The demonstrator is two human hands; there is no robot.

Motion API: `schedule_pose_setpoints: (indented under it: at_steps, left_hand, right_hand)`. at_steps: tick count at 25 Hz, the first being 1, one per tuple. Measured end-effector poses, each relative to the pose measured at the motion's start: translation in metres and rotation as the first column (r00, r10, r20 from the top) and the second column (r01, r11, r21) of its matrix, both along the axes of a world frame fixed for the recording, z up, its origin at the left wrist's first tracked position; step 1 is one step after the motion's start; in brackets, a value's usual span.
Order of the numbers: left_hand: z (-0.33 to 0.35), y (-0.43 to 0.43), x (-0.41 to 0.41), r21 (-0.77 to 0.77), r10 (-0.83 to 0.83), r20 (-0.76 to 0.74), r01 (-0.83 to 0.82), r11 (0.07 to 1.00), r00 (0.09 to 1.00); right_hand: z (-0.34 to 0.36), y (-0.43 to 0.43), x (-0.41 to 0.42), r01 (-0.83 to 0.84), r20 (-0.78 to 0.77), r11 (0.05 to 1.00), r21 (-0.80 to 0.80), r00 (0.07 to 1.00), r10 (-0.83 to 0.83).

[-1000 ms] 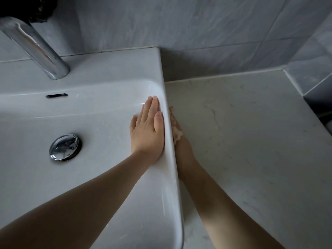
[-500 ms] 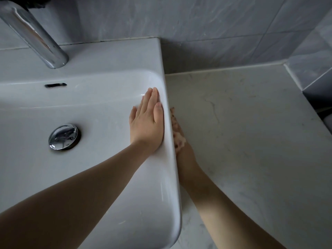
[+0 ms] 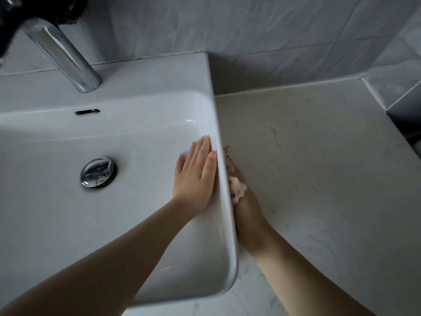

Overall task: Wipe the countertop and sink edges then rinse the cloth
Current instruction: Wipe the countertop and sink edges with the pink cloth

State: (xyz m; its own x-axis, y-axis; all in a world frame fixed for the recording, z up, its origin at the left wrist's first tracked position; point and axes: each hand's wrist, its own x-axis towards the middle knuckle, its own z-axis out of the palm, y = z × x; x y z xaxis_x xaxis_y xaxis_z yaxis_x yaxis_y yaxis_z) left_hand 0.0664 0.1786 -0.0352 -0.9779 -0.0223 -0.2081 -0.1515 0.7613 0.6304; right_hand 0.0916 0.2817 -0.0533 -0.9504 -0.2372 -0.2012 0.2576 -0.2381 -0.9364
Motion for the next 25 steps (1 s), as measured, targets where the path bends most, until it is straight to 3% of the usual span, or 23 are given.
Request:
schedule_pose_setpoints:
  at_steps: [3,7,9,11,13,16,20,23,25]
  left_hand:
    - [0.002,0.005,0.0,0.017,0.018,0.038,-0.019,1.0,0.999]
    - [0.011,0.014,0.004,0.25,0.134,0.113,-0.158,0.955,0.985]
    - [0.012,0.016,0.009,0.242,0.136,0.092,-0.154,0.958,0.986]
    - [0.009,0.015,0.013,0.134,0.097,0.08,-0.108,0.985,0.992]
    - [0.003,0.014,0.013,0.075,0.13,0.086,-0.137,0.988,0.988]
    - [0.007,0.019,0.012,0.167,0.203,0.095,-0.217,0.962,0.975]
    - [0.009,0.018,0.012,0.22,0.144,0.06,-0.153,0.963,0.988]
    - [0.004,0.014,0.009,0.175,0.115,0.055,-0.123,0.977,0.992]
    - [0.002,0.011,0.013,0.192,0.09,0.028,-0.094,0.977,0.996]
  right_hand:
    - [0.008,-0.009,-0.043,-0.001,0.006,0.995,-0.099,1.0,0.002]
    - [0.002,-0.005,-0.037,-0.013,0.085,0.992,-0.129,0.996,0.024]
    - [-0.005,-0.004,-0.012,-0.038,0.123,0.983,-0.181,0.991,0.061]
    - [0.007,-0.004,-0.003,-0.041,0.1,0.988,-0.15,0.993,0.057]
    - [0.016,-0.008,-0.025,0.011,-0.022,0.998,-0.066,1.0,-0.013]
    - [0.007,-0.005,-0.051,-0.009,-0.126,0.999,-0.031,0.992,0.005]
    - [-0.006,-0.006,-0.017,-0.023,0.098,0.997,-0.071,0.995,0.03]
    - [0.007,-0.005,-0.016,-0.008,0.066,0.989,-0.146,0.998,0.018]
    - [0.013,-0.007,-0.036,0.046,0.013,0.993,-0.108,0.999,-0.045]
